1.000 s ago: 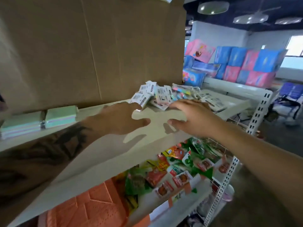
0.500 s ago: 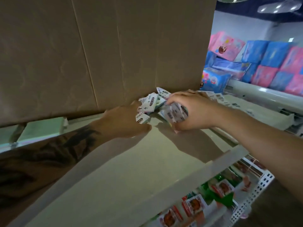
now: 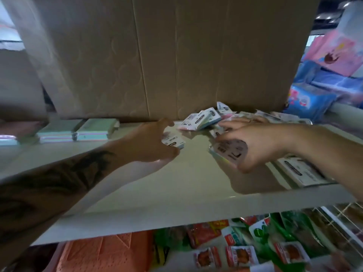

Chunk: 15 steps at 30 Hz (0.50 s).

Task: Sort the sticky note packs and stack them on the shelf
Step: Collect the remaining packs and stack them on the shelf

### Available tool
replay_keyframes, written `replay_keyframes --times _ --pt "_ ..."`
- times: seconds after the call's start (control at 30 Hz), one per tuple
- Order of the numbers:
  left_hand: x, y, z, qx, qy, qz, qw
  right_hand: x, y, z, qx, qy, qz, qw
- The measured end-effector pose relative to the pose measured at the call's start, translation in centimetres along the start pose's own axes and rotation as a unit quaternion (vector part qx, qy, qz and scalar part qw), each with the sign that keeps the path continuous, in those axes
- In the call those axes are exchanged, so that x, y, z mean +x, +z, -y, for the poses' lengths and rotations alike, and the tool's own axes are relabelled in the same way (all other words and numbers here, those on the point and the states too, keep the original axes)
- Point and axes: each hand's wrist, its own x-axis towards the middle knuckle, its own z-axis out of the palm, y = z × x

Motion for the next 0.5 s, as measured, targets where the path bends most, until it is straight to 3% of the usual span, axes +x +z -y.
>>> replay_keyframes --times 0.17,0.3,0.5 --pt "-4.0 0.0 -0.2 -0.009 -0.041 -0.014 0.999 0.6 -0.1 0.2 -0.098 -0.040 -0.021 0.994" --pt "-7.4 -0.9 0.1 -0.041 -0.062 -0.011 0.997 1.5 -0.7 1.9 -0.058 -0.088 -0.067 0.992" --pt "-12.5 -4.0 2.5 -0.038 -0.080 -0.067 0.994 1.8 -2.7 8.6 0.013 -0.139 -0.125 0.982"
